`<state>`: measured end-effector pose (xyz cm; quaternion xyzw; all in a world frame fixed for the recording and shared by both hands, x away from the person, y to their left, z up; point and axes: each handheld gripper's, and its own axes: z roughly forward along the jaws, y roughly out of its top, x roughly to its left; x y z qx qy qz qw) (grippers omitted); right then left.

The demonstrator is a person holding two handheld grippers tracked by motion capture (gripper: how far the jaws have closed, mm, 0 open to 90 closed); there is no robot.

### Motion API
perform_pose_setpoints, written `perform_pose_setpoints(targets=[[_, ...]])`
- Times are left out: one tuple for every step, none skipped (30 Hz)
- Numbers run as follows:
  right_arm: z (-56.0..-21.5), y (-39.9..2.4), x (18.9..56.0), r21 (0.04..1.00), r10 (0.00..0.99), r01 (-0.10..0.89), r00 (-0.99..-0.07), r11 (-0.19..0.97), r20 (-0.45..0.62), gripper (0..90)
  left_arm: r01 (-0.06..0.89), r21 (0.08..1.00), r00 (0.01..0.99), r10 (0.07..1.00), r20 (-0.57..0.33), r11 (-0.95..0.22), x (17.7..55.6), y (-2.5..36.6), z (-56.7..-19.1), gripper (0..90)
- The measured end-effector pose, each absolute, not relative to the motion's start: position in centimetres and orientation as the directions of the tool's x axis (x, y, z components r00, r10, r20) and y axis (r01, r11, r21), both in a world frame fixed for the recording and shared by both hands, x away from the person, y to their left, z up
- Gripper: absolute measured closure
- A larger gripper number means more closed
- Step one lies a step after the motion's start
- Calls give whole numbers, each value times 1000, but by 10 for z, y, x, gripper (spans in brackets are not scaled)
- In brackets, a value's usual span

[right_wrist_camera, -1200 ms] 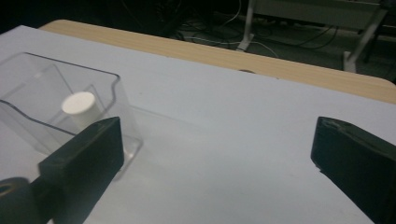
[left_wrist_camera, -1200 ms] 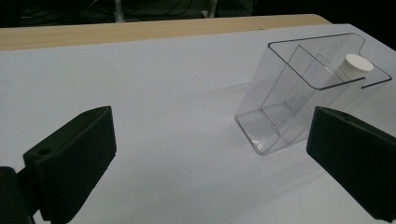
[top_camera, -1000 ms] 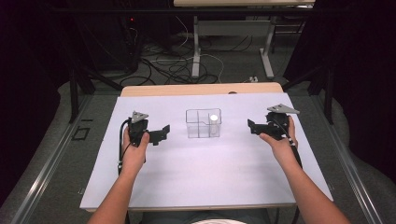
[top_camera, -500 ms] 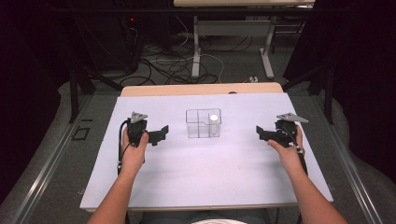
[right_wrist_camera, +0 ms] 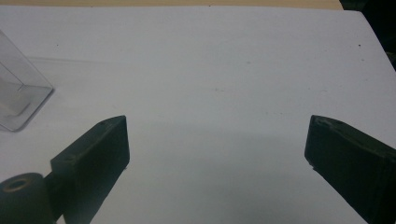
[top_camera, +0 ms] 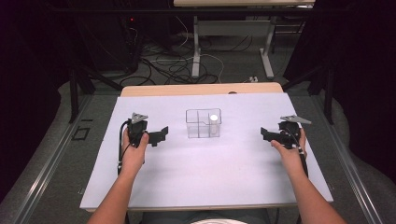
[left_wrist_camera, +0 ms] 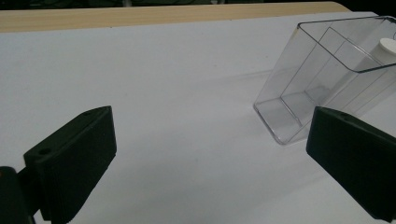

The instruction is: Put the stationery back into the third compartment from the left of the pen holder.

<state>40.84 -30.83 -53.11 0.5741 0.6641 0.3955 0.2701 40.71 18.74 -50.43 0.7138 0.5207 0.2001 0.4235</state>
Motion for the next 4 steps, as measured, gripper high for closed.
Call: perform_pose_setpoints(targets=[[-532,-309,408,833,977,552,-191,28,94,57,575,812,379,912,-156,-100,407,188,-505,19],[-533,-309,408,833,977,553,-188,25,96,56,573,814,378,912,-158,-97,408,188,-505,19],[-533,-308,409,832,978,555,-184,18,101,54,576,812,376,913,-157,-97,408,189,-505,19],[-534,-307,409,829,977,560,-183,14,107,49,576,812,374,913,-160,-94,408,189,-506,19]])
